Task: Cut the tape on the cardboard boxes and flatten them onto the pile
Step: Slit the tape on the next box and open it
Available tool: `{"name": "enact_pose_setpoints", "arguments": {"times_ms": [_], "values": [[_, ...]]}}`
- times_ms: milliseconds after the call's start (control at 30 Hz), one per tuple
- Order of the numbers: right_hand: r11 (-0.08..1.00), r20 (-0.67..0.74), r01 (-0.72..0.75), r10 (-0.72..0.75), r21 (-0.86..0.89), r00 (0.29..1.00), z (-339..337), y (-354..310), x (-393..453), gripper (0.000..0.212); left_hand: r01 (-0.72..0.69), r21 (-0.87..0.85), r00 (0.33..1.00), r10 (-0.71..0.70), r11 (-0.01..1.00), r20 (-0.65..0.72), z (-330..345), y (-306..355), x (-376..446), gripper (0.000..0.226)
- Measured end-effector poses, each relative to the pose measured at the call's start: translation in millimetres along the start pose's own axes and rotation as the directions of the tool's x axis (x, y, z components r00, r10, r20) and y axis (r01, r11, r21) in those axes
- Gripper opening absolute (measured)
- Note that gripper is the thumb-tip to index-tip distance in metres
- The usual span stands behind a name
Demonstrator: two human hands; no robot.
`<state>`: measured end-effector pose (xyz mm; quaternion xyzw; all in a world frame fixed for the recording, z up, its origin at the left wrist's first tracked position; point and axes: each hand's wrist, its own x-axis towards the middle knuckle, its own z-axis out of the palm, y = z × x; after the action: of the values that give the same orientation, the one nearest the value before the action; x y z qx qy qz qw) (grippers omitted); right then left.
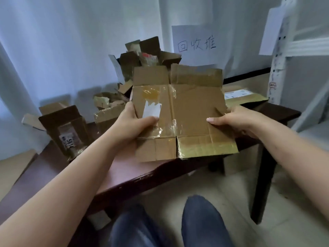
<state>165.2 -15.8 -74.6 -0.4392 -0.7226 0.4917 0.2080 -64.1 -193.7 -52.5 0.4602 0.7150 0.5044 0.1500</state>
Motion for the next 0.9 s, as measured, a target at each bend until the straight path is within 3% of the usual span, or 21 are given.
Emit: {"name": "enact_pose_setpoints", "arguments": {"times_ms": [167, 367, 500, 700, 800, 900], "values": [[0.995, -0.281, 0.067, -0.045, 0.070, 0.959, -67.5, 7.4, 8.8, 0.079, -0.141, -0.142, 0.989, 0.145, 0.980, 0.020, 64.3, 38.1, 36.5, 0.054], [0.984, -0.571, 0.137, -0.178, -0.114, 0.802, -130.2, 1.9, 48.9, 0.095, -0.164, -0.311, 0.986, 0.165, 0.936, -0.022, 136.5, 82.5, 109.1, 0.059], [0.940, -0.573, 0.129, -0.296, -0.315, 0.764, -153.9, -1.8, 92.4, 0.093, -0.060, -0.371, 0.998, 0.055, 0.927, -0.024, 173.5, 93.7, 167.6, 0.051], [0.849, -0.496, -0.113, -0.189, -0.517, 0.847, -156.7, 16.9, 147.5, 0.077, 0.080, -0.372, 0.996, -0.058, 0.925, 0.070, 216.1, 42.0, 210.0, 0.063], [0.832, -0.433, -0.138, -0.133, -0.538, 0.891, -145.2, 35.8, 164.6, 0.077, 0.174, -0.268, 0.984, -0.155, 0.948, 0.088, 234.5, 17.7, 212.7, 0.076], [0.786, -0.437, -0.192, -0.108, -0.588, 0.893, -134.2, 58.0, 176.0, 0.072, 0.243, -0.017, 0.968, -0.242, 0.970, 0.073, 248.1, -0.7, 210.9, 0.075]]}}
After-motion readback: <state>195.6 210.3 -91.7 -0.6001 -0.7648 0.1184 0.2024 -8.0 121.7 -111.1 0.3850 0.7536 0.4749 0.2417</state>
